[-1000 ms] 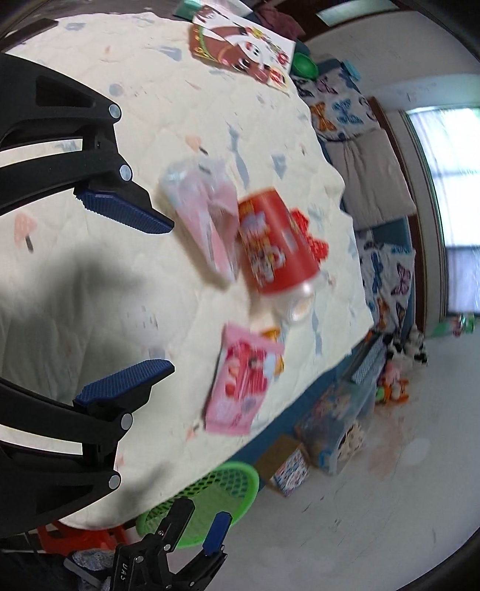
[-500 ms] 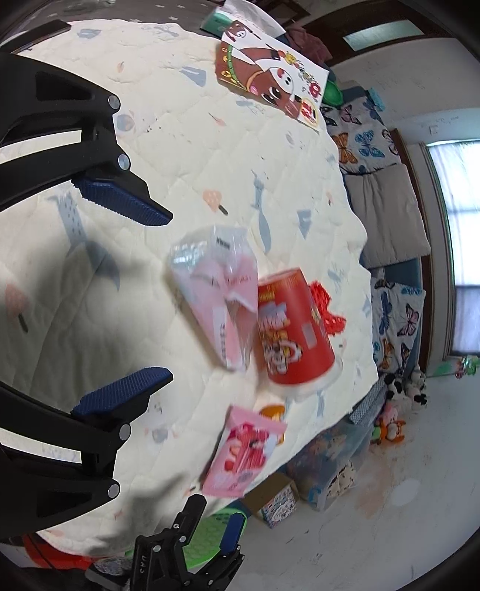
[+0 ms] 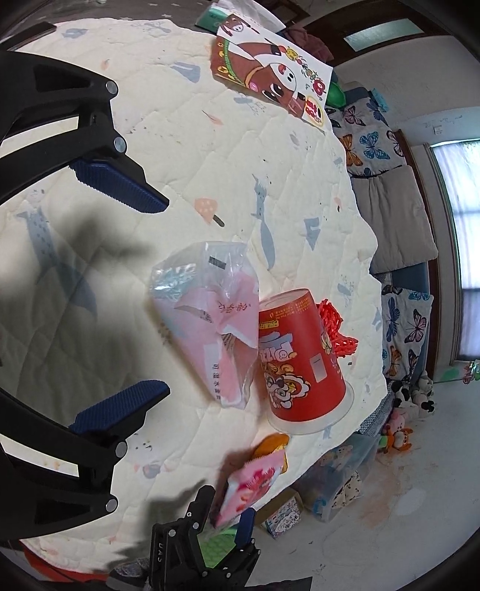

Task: Collect trash
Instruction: 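Grasp the pink plastic bag with the left gripper, then grasp the pink wafer packet with the right gripper while the left gripper holds the bag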

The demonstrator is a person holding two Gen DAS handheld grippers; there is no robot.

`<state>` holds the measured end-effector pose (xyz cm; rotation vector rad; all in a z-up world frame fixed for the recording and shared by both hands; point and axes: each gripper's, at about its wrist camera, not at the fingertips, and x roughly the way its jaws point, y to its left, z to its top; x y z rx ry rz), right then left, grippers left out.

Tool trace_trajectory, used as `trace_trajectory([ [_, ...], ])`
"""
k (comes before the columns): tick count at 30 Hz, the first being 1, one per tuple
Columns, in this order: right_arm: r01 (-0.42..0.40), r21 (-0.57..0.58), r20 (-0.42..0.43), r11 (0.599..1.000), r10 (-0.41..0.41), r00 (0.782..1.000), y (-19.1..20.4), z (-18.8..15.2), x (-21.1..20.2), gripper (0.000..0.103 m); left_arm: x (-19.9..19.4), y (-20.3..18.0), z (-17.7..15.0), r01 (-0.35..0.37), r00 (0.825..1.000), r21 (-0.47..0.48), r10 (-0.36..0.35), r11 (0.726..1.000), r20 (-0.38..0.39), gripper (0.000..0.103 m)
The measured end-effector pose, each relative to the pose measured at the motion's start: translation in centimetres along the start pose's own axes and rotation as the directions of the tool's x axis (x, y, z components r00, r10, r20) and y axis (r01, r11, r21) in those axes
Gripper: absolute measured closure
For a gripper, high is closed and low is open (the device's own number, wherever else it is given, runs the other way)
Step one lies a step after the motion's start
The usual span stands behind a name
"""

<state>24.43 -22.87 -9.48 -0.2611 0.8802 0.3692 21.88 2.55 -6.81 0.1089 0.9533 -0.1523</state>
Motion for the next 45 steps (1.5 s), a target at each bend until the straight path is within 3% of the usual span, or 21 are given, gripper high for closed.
trace_trajectory([
  [13,-0.021,-0.028,-0.008,0.999,0.021,1.000,-0.5,0.6,0.7,0.020,1.9,-1.7,1.2,-0.086,0.996,0.128,0.082,0.988,0.036,0.013],
  [15,-0.022,-0.035,-0.023,0.999,0.022,1.000,-0.3,0.6,1.1,0.021,2.1,-2.0,1.3,-0.087,0.996,0.145,0.082,0.986,0.036,0.019],
  [17,-0.035,-0.036,-0.025,0.999,0.034,0.999,-0.3,0.6,1.1,0.030,2.5,-2.2,1.3,-0.089,0.996,0.161,0.085,0.983,0.032,0.025],
  [20,-0.044,-0.033,-0.016,0.999,0.043,0.999,0.0,0.5,0.7,0.036,3.0,-2.4,1.3,-0.078,0.997,0.169,0.076,0.982,0.019,0.036],
  [26,-0.040,-0.014,0.017,0.999,0.040,0.999,0.6,0.0,-0.9,0.040,2.7,-2.6,0.9,-0.068,0.998,0.177,0.065,0.982,0.026,0.065],
  [29,-0.049,0.019,0.036,0.999,0.049,0.998,0.8,-0.2,-1.8,0.042,2.0,-2.7,0.6,-0.048,0.999,0.174,0.043,0.984,0.030,0.085],
  [36,-0.068,0.069,0.076,0.995,0.063,0.995,1.4,-1.8,-4.6,0.045,-0.2,-3.2,-0.5,-0.016,0.999,0.167,0.010,0.986,0.041,0.093],
  [45,-0.084,0.123,0.121,0.989,0.069,0.990,1.4,-4.4,-8.4,0.046,-4.0,-4.5,-2.2,0.045,0.996,0.166,-0.057,0.985,0.068,0.096],
])
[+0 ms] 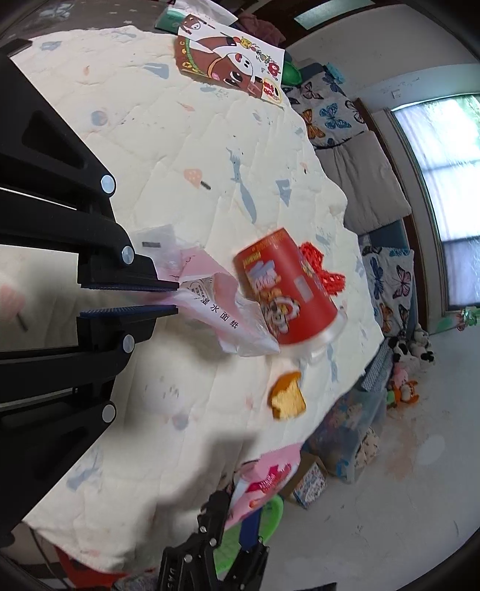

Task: Collect trash
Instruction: 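Grasp the pink wafer packet with the right gripper while the left gripper holds the bag, then release the pink packet into the green basket with the right gripper while the left carries the bag, then lower the pink plastic bag into the green basket and open the left gripper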

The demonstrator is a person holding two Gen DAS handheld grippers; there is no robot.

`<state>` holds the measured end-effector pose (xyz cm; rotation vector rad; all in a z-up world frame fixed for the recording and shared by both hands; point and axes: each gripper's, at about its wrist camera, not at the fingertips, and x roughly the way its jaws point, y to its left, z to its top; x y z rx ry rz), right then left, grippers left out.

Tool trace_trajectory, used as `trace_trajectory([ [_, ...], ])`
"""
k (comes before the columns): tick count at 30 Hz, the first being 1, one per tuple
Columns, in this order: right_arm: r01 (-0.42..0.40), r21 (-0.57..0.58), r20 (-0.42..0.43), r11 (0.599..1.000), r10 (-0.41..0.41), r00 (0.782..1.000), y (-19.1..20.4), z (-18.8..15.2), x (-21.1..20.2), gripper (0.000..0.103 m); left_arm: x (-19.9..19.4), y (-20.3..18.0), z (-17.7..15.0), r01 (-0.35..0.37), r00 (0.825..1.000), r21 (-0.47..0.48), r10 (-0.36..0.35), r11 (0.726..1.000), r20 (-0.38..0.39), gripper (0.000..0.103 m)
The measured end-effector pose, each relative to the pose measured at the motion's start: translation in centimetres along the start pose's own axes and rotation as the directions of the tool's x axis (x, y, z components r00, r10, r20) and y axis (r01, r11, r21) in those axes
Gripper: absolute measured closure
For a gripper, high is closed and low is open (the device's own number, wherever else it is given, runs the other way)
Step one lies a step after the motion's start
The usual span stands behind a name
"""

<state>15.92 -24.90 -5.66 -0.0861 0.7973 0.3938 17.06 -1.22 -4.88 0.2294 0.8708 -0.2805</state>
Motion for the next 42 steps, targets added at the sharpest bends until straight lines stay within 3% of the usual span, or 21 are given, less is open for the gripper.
trace_trajectory([
  [9,0.027,0.087,0.038,0.996,-0.030,0.999,-1.9,-2.5,-3.9,0.046,-2.8,-4.0,0.3,0.069,0.996,0.058,-0.071,0.996,0.044,0.096],
  [18,0.117,0.179,0.055,0.977,-0.129,0.990,-6.1,-5.8,-8.2,0.046,-3.4,-10.1,2.1,0.144,0.986,0.137,-0.153,0.980,0.060,0.097],
  [25,0.203,0.267,0.029,0.942,-0.218,0.975,-10.7,-8.5,-10.4,0.045,-3.8,-14.9,3.8,0.188,0.976,0.203,-0.206,0.961,0.072,0.097],
  [32,0.278,0.366,-0.023,0.888,-0.290,0.957,-15.6,-11.4,-10.8,0.038,-3.7,-19.0,5.4,0.223,0.967,0.247,-0.246,0.943,0.065,0.097],
  [36,0.289,0.419,-0.034,0.861,-0.303,0.952,-17.3,-12.7,-11.1,0.031,-3.4,-21.0,6.2,0.237,0.964,0.270,-0.261,0.933,0.056,0.097],
  [42,0.281,0.465,-0.011,0.839,-0.312,0.950,-18.3,-14.1,-12.6,0.030,-2.6,-23.6,7.3,0.276,0.954,0.281,-0.297,0.919,0.034,0.097],
])
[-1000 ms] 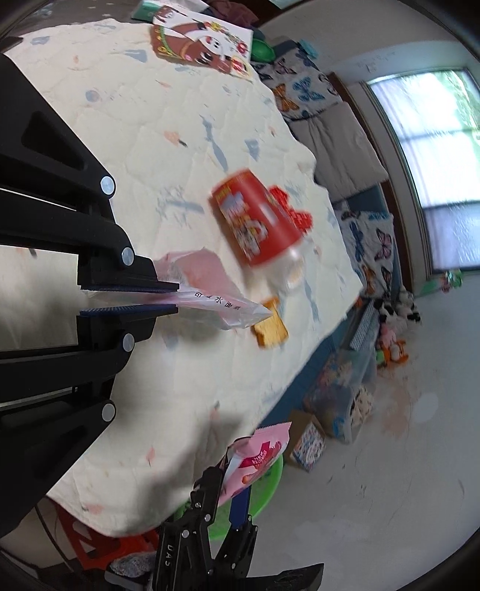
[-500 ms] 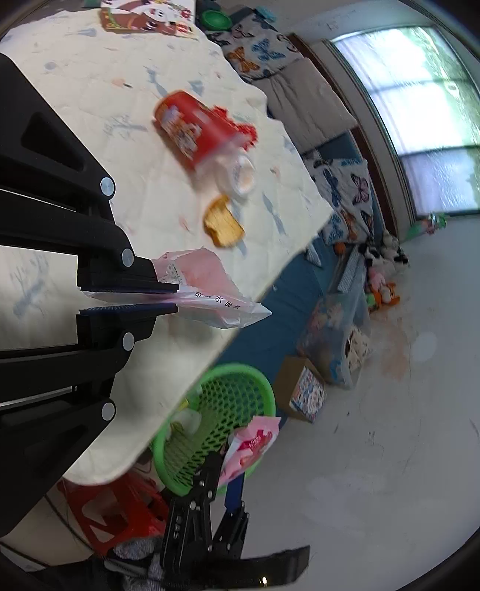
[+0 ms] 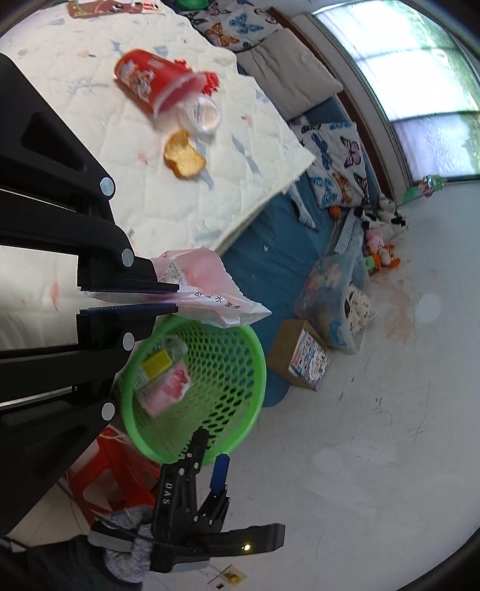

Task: Collect trash
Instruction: 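Lower the pink plastic bag into the green basket and open the left gripper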

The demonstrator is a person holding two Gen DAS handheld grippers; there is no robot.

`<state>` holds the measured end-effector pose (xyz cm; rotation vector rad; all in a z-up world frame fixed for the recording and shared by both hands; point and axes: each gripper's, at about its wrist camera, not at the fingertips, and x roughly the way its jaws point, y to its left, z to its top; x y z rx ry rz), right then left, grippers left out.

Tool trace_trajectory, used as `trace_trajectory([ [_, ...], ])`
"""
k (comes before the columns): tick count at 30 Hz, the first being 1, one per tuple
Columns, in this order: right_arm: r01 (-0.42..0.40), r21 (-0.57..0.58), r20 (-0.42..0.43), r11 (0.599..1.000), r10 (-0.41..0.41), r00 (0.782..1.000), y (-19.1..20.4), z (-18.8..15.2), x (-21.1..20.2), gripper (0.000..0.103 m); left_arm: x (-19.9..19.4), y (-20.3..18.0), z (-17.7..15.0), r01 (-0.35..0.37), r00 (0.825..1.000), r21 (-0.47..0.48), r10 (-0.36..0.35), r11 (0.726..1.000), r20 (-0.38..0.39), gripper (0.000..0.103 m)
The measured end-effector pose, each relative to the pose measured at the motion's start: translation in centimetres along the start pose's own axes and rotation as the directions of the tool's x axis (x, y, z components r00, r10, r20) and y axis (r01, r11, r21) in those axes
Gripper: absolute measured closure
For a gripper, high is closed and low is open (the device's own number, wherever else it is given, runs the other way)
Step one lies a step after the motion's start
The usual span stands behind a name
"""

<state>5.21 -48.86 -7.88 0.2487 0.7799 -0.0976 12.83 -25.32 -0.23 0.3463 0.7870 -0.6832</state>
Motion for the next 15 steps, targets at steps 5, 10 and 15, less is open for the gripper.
trace_trajectory([
  [5,-0.006,0.000,0.033,1.000,0.006,0.999,-0.6,-0.4,-2.1,0.029,2.0,-2.2,1.2,0.026,0.999,0.032,-0.025,0.999,-0.021,0.097],
  [10,-0.006,-0.001,0.060,1.000,0.006,0.998,-0.7,-0.9,-3.7,0.028,4.0,-4.1,2.1,0.048,0.998,0.048,-0.046,0.998,-0.048,0.097],
  [15,-0.030,0.038,0.081,0.999,0.027,0.996,-1.5,-1.2,-4.7,0.027,5.9,-5.9,2.8,0.070,0.995,0.061,-0.066,0.996,-0.073,0.097],
])
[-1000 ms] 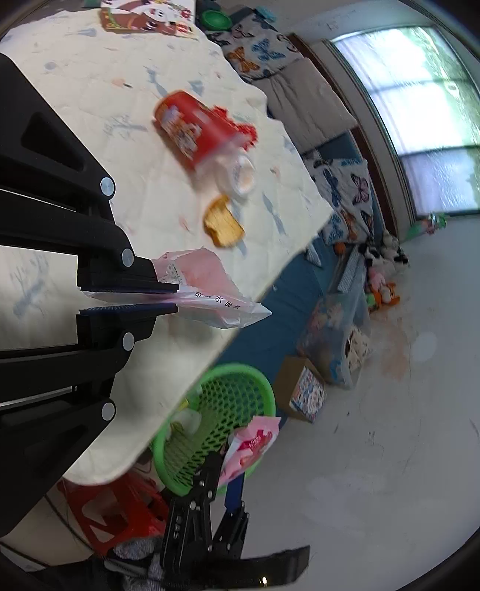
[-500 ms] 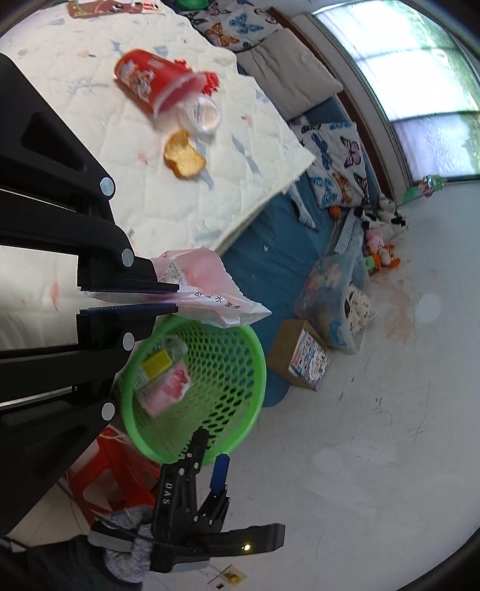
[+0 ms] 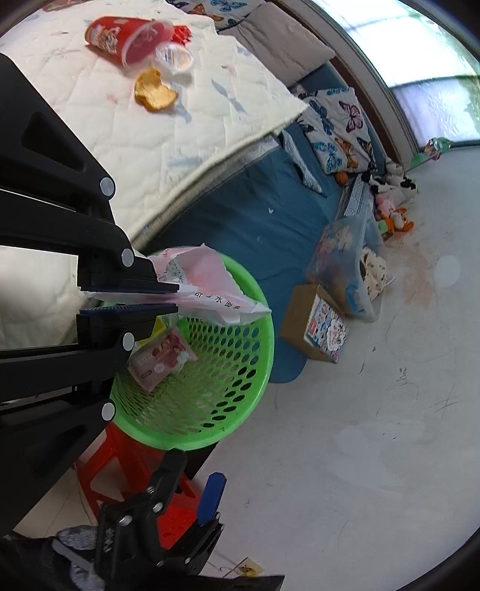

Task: Collect trash
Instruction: 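Lower the pink plastic bag into the green basket and open the left gripper, then move both grippers back over the mattress toward the red cup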

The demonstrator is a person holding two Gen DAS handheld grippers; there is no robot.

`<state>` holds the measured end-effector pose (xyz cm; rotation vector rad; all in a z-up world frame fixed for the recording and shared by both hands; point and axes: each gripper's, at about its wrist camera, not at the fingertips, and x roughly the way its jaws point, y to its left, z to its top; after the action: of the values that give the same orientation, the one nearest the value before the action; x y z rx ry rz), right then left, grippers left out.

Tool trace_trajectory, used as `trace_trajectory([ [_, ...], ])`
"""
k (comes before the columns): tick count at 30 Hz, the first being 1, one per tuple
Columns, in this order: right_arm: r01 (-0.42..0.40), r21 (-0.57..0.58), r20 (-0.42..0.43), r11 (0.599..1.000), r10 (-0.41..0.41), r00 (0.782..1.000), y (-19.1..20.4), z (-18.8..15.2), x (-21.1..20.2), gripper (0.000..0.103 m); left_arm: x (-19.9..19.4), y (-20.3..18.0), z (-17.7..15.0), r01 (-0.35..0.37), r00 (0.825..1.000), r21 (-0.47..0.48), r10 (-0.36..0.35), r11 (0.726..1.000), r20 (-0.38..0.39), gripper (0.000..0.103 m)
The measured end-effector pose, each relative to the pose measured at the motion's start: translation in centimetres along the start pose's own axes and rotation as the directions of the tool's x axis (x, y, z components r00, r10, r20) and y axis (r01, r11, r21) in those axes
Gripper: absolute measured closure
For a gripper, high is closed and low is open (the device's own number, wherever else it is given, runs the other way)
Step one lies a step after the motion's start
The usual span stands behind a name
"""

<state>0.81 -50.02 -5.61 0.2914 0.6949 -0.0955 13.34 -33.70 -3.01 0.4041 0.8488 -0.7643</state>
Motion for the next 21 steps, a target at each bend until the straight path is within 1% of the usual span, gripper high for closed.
trace_trajectory([
  [5,-0.004,0.009,0.002,1.000,0.004,1.000,-0.2,-0.4,-0.6,0.027,1.7,-1.2,0.7,0.038,0.999,-0.011,-0.038,0.999,-0.026,0.097],
  [6,-0.004,0.009,0.004,1.000,0.003,1.000,-0.2,-0.5,-0.7,0.027,1.9,-1.3,0.8,0.042,0.999,-0.013,-0.042,0.999,-0.027,0.095],
  [7,-0.002,0.010,0.005,1.000,0.002,1.000,-0.3,-0.6,-0.8,0.027,2.0,-1.5,0.8,0.041,0.999,-0.013,-0.041,0.999,-0.024,0.091],
  [8,-0.003,0.013,0.004,1.000,0.003,1.000,-0.4,-0.6,-0.9,0.027,2.0,-1.6,0.8,0.041,0.999,-0.012,-0.041,0.999,-0.017,0.080],
  [11,-0.002,0.017,0.004,1.000,0.002,1.000,-0.6,-0.9,-1.0,0.027,1.9,-2.1,0.6,0.038,0.999,-0.001,-0.038,0.999,0.003,0.066],
  [12,-0.003,0.017,0.004,1.000,0.003,1.000,-0.6,-0.9,-1.0,0.027,1.8,-2.2,0.5,0.045,0.999,-0.001,-0.045,0.999,0.009,0.055],
  [13,-0.003,0.019,0.004,1.000,0.003,1.000,-0.6,-0.9,-1.0,0.027,1.6,-2.2,0.4,0.044,0.999,-0.004,-0.044,0.999,0.017,0.052],
  [14,-0.004,0.021,0.005,1.000,0.004,1.000,-0.6,-0.9,-1.1,0.027,1.4,-2.2,0.4,0.032,0.999,-0.003,-0.032,0.999,0.023,0.052],
  [19,-0.015,0.017,0.008,1.000,0.015,1.000,-0.1,-0.9,-1.3,0.027,0.4,-1.3,-0.3,0.022,0.999,-0.017,-0.022,1.000,0.028,0.051],
  [21,-0.021,0.008,0.009,1.000,0.021,1.000,0.4,-0.9,-1.4,0.027,-0.2,-0.6,-0.7,0.005,0.999,-0.024,-0.004,1.000,0.032,0.049],
])
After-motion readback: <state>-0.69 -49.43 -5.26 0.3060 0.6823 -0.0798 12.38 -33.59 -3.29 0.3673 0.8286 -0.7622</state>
